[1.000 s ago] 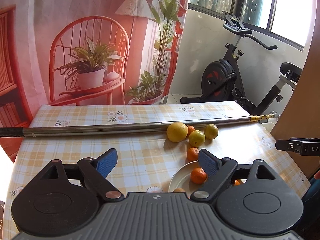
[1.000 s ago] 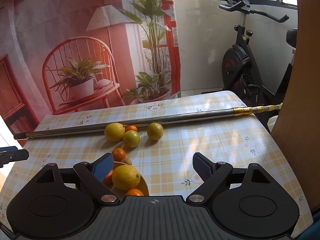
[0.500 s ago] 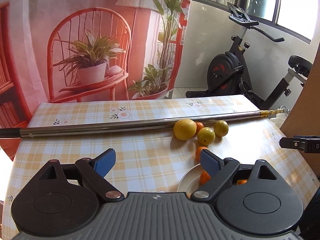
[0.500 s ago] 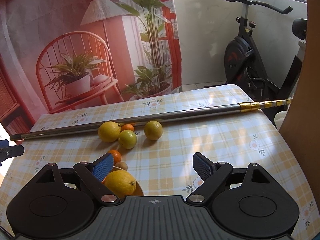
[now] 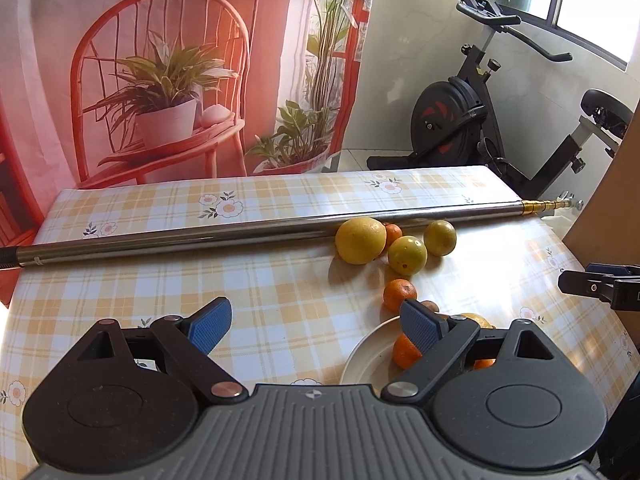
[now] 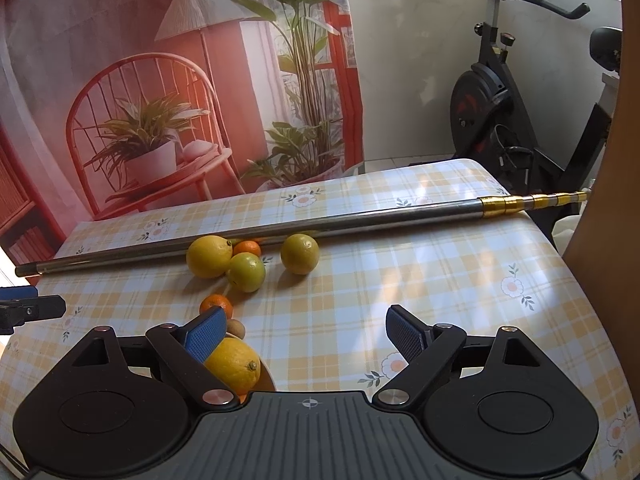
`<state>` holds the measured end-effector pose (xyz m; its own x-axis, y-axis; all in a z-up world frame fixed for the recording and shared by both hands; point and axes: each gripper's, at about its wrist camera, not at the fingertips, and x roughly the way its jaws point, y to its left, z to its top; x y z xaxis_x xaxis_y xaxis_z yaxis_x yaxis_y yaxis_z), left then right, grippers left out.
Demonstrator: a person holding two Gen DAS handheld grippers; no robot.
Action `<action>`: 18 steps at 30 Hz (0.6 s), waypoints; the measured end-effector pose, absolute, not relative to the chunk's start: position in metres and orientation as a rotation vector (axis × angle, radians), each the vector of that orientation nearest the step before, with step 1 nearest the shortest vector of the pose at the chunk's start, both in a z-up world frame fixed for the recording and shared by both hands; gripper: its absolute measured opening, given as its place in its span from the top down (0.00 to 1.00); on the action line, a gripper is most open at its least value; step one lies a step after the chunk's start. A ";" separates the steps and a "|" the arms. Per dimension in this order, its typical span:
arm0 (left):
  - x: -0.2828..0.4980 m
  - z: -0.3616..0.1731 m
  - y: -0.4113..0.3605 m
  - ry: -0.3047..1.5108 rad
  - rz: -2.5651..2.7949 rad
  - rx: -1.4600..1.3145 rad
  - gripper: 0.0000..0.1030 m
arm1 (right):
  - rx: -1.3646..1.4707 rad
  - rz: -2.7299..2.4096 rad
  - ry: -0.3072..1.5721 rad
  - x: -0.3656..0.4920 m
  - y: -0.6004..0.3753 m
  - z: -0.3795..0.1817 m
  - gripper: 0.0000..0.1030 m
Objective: Organize fruits
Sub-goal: 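Move both open grippers back toward the fruit pile, then close the left gripper around the large yellow grapefruit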
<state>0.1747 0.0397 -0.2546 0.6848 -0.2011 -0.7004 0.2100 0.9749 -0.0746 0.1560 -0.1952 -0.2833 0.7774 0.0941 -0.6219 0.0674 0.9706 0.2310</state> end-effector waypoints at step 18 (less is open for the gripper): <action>0.238 -0.289 -0.009 0.759 -0.388 0.109 0.36 | 0.270 0.001 0.724 0.184 -0.211 -0.309 0.18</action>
